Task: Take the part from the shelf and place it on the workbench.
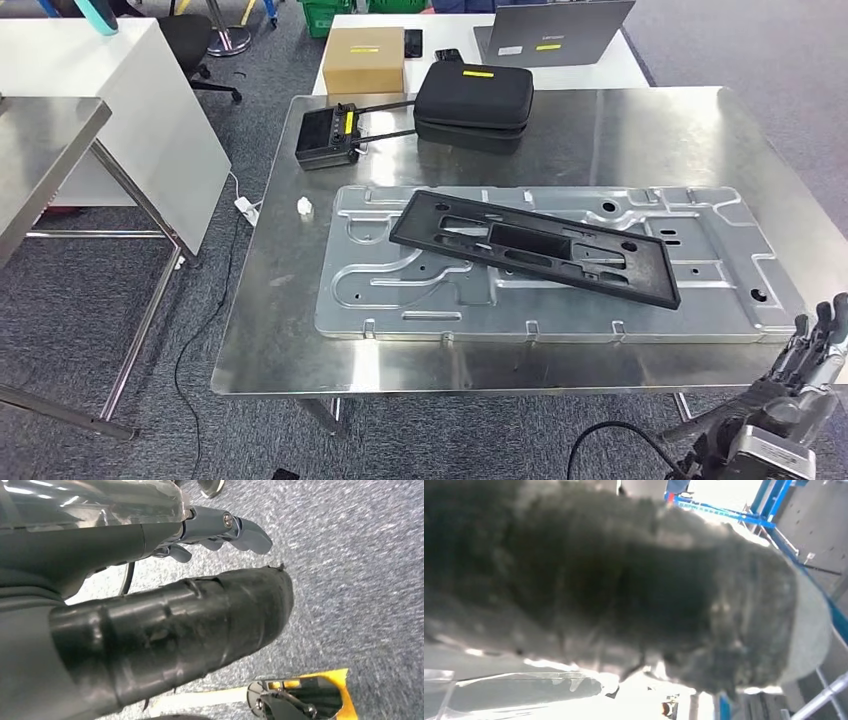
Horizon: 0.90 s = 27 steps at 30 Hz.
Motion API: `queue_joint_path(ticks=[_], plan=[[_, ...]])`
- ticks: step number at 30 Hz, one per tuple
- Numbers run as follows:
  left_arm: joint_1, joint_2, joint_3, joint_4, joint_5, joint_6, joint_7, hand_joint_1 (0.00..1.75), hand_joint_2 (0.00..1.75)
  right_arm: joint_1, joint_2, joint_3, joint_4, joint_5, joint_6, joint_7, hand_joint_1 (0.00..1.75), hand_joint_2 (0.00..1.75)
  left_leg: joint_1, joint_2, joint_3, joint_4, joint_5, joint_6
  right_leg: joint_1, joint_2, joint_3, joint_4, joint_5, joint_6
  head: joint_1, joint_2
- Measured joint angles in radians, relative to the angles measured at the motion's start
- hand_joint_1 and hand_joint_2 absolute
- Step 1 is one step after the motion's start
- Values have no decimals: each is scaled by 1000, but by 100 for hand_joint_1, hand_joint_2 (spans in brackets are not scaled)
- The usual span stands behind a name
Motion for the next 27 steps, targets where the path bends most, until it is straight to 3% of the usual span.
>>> queue_joint_path(ticks=[2, 3, 4, 5, 8, 9, 13, 15, 17, 18, 19, 20, 23, 24, 27], plan=[[1, 0, 3, 0, 1, 0, 0, 0, 0, 6, 5, -4, 0, -3, 3, 0, 0, 0, 0, 0, -50, 135, -79, -5, 4, -2, -15, 3, 9, -7, -1, 0], [1, 0, 5, 0, 1, 0, 0, 0, 0, 8, 7, -5, 0, -4, 4, 0, 0, 0, 0, 0, -66, 185, -100, -5, 6, -2, -23, 5, 12, -8, -1, 0], [2, 0, 6, 0, 1, 0, -1, 0, 0, 11, 10, -6, 0, -5, 4, 0, 0, 0, 0, 0, -64, 203, -103, -4, 8, -3, -31, 8, 15, -8, -1, 0], [2, 0, 7, 0, 1, 0, -1, 0, 0, 13, 12, -7, 0, -6, 5, 0, 0, 0, 0, 0, -39, 176, -88, -2, 10, -2, -36, 12, 18, -7, -1, 0], [1, 2, 8, 0, 1, 0, -2, 0, 0, 15, 16, -11, 0, -7, 6, 0, 0, 0, -5, 1, 90, -31, -20, 16, 14, -2, -44, 20, 22, -1, -1, 0], [0, 3, 9, 0, 1, 0, -2, 0, 0, 15, 17, -12, 0, -7, 6, 0, 0, 0, -8, 1, 112, -72, -12, 21, 15, -2, -45, 22, 25, 4, -1, 0], [1, 3, 10, 0, 1, 0, -3, 0, 0, 17, 20, -17, -1, -8, 6, 0, 0, 0, -9, 4, 112, -98, 10, 39, 13, -1, -52, 27, 28, 28, -1, 0], [1, 2, 10, 0, 3, 1, -3, 0, 0, 18, 21, -21, -1, -9, 11, -2, 0, 0, -2, 9, 104, -107, 27, 51, 11, 2, -76, 85, -23, 39, 0, 0], [0, 2, 11, 0, 5, 2, -4, 0, 0, 21, 23, -26, 1, -11, 18, -6, 0, 0, -3, 10, 88, -106, 39, 56, 6, 3, -123, 206, -102, 49, 1, 0], [1, 2, 11, 0, 6, 2, -4, 0, 0, 23, 23, -28, 4, -11, 22, -9, 0, 0, -3, 11, 79, -104, 44, 56, 4, 3, -140, 261, -128, 53, 1, 0], [1, 2, 12, 0, 7, 3, -4, 0, 0, 26, 25, -30, 6, -12, 27, -12, 0, 0, -3, 11, 71, -102, 48, 54, 1, 3, -143, 285, -135, 57, 1, 0], [2, 2, 13, 0, 8, 3, -5, 0, 0, 28, 27, -33, 8, -15, 30, -15, 0, 0, -2, 11, 63, -99, 52, 51, -2, 2, -125, 271, -123, 59, 1, 0], [2, 2, 14, 0, 9, 4, -6, 0, 0, 30, 34, -43, 12, -25, 37, -21, 0, 0, -2, 11, 48, -86, 59, 41, -6, 2, -5, 76, -51, 56, 1, 0], [1, 2, 15, 0, 9, 5, -6, 0, 0, 31, 36, -46, 13, -27, 39, -22, 0, 0, -4, 10, 44, -83, 61, 36, -4, 3, 18, 30, -39, 51, 1, 0], [2, 3, 18, 0, 11, 7, -6, 0, 0, 36, 42, -55, 17, -32, 47, -22, 0, 0, -4, 10, 39, -84, 73, 15, 2, 5, 19, 10, -25, 31, 1, 0]])
